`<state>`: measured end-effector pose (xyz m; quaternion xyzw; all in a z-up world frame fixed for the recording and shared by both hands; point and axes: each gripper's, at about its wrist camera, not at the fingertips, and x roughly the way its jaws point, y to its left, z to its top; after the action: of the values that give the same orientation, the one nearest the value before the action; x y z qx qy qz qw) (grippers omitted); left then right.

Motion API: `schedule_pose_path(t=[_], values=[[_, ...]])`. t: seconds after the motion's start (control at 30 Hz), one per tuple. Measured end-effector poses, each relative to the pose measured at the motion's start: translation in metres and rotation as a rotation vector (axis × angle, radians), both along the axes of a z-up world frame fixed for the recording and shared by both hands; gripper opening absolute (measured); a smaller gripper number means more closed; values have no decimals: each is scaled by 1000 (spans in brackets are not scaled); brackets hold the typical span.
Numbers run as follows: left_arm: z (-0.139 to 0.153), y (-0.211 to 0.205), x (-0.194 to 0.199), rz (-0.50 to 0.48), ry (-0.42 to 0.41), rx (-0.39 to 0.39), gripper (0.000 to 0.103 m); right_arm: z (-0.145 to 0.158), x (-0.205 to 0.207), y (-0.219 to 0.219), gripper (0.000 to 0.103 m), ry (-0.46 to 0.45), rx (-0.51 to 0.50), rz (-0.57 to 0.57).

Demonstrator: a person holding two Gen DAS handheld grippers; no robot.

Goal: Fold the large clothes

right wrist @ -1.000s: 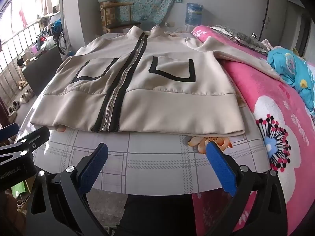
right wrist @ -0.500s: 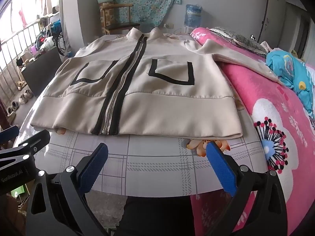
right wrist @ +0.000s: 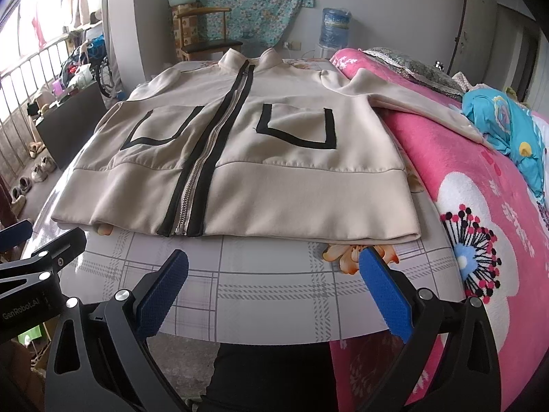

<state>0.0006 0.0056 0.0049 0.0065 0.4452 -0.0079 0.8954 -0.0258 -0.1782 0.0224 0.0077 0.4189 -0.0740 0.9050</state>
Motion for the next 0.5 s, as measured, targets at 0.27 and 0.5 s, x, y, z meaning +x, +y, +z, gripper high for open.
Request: schedule_pose_path(t=[0.27, 0.5], values=[[0, 0, 0, 0, 0, 0, 94, 0, 0, 0, 97, -1, -1, -1], [0, 0, 0, 0, -2, 1, 94, 1, 0, -1, 97, -2, -2, -1]])
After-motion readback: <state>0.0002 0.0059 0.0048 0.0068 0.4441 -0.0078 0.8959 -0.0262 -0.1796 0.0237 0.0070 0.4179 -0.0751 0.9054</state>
